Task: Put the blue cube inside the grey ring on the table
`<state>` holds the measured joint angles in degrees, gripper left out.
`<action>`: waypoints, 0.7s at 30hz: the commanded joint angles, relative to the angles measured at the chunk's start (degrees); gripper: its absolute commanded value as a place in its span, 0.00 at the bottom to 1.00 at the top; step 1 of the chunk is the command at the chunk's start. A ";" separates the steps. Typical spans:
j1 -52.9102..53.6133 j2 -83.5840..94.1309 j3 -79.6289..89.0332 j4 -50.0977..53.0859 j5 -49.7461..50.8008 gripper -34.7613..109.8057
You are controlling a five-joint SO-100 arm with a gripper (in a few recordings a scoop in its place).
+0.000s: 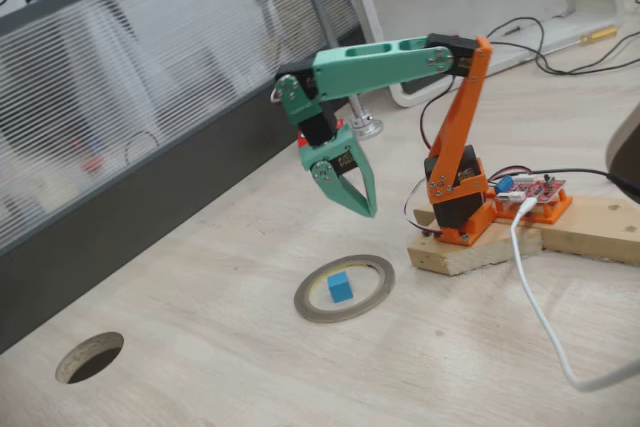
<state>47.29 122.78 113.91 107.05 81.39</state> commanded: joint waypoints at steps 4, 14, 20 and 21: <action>0.62 9.49 3.43 1.85 0.35 0.24; 0.62 9.40 13.62 1.85 0.26 0.24; 0.62 9.40 13.71 1.85 0.18 0.24; 0.62 9.40 13.71 1.85 0.18 0.24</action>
<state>47.29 131.04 126.91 107.14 81.39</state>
